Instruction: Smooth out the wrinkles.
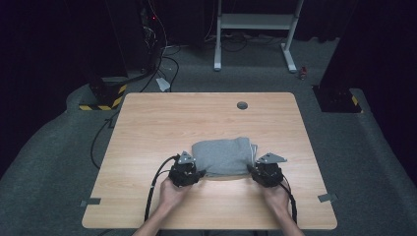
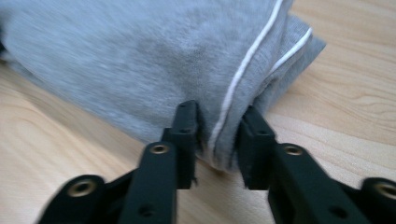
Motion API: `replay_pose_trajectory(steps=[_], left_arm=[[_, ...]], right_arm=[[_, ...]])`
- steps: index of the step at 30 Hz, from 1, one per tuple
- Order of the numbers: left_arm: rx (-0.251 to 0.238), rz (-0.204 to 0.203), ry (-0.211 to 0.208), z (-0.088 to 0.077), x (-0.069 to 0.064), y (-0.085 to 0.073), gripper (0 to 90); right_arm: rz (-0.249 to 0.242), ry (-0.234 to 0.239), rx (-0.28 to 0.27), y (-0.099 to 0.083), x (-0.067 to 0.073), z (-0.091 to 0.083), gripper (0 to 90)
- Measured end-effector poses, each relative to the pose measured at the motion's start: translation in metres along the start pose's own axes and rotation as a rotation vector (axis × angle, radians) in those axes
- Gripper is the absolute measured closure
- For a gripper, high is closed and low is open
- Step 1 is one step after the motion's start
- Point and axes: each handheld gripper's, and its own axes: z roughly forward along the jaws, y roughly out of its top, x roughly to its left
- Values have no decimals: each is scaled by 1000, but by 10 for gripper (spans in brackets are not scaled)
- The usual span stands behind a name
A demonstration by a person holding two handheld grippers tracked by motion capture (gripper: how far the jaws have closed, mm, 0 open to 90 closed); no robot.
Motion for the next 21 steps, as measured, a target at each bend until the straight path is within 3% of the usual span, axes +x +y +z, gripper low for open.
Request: replay_pose_trajectory(steps=[5, 10, 16, 19, 21], left_arm=[[-58, -50, -12, -16, 7, 4, 522], [-61, -88, 18, -23, 18, 15, 445], [-36, -122, 60, -9, 30, 38, 417], [-19, -166, 71, 4, 39, 46, 401], [-33, -222, 62, 10, 44, 47, 396]], right_arm=[[10, 13, -47, 7, -2, -18, 600], [67, 42, -94, 22, -11, -29, 546], [90, 30, -75, 48, -17, -14, 523], [109, 20, -38, 60, -20, 1, 505], [120, 13, -18, 64, -22, 9, 494]])
